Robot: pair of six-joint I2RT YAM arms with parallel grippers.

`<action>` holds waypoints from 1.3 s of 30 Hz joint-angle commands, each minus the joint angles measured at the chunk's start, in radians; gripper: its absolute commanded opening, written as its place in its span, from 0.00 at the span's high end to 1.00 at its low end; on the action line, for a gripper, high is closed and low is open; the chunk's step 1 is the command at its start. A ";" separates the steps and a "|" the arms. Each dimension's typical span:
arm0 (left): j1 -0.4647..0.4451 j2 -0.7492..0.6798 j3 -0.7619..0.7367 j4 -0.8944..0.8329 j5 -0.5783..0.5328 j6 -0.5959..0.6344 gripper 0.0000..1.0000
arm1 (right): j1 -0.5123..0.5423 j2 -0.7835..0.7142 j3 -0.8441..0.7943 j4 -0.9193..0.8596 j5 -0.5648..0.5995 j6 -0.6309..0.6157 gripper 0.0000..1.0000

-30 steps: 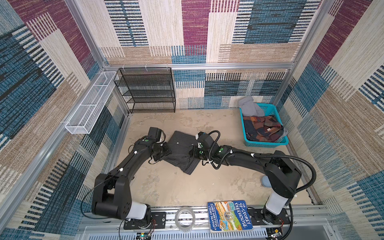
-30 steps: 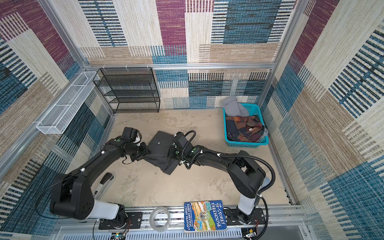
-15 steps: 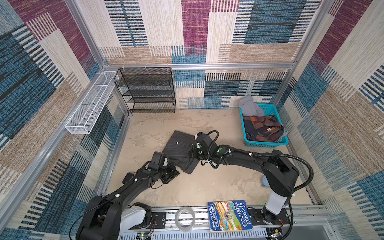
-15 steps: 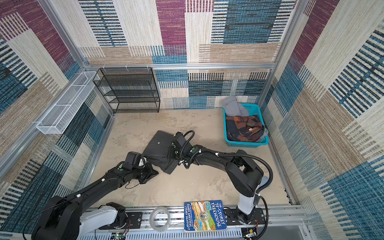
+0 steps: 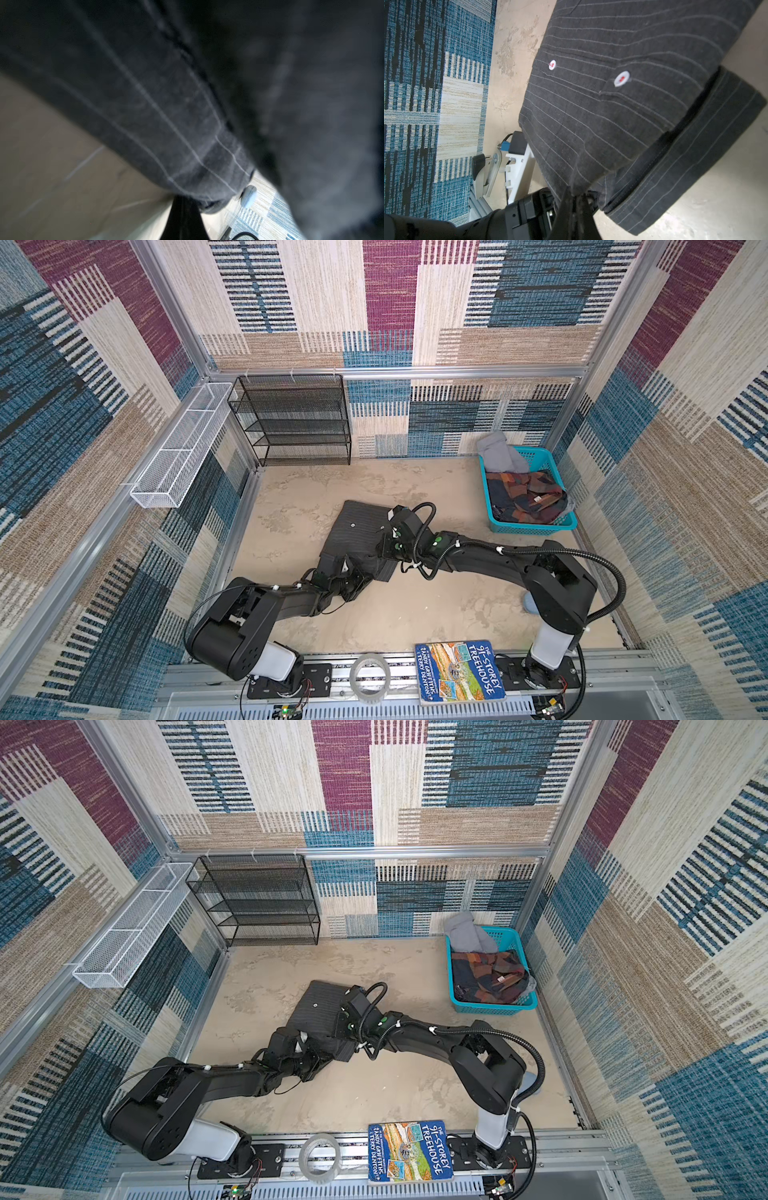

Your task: Fold and stack the long sleeve shirts

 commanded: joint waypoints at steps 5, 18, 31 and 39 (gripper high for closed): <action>-0.011 0.040 -0.001 0.093 -0.028 -0.032 1.00 | 0.032 -0.044 0.040 -0.035 0.064 0.034 0.95; -0.019 0.031 0.019 0.073 -0.029 -0.011 1.00 | 0.065 -0.035 -0.193 0.027 0.035 0.164 0.86; -0.021 -0.485 0.099 -0.694 -0.162 0.104 1.00 | 0.065 -0.225 -0.192 -0.175 0.154 0.137 0.54; -0.006 -0.568 0.297 -1.052 -0.264 0.233 1.00 | 0.064 -0.234 -0.081 -0.252 0.217 0.055 0.62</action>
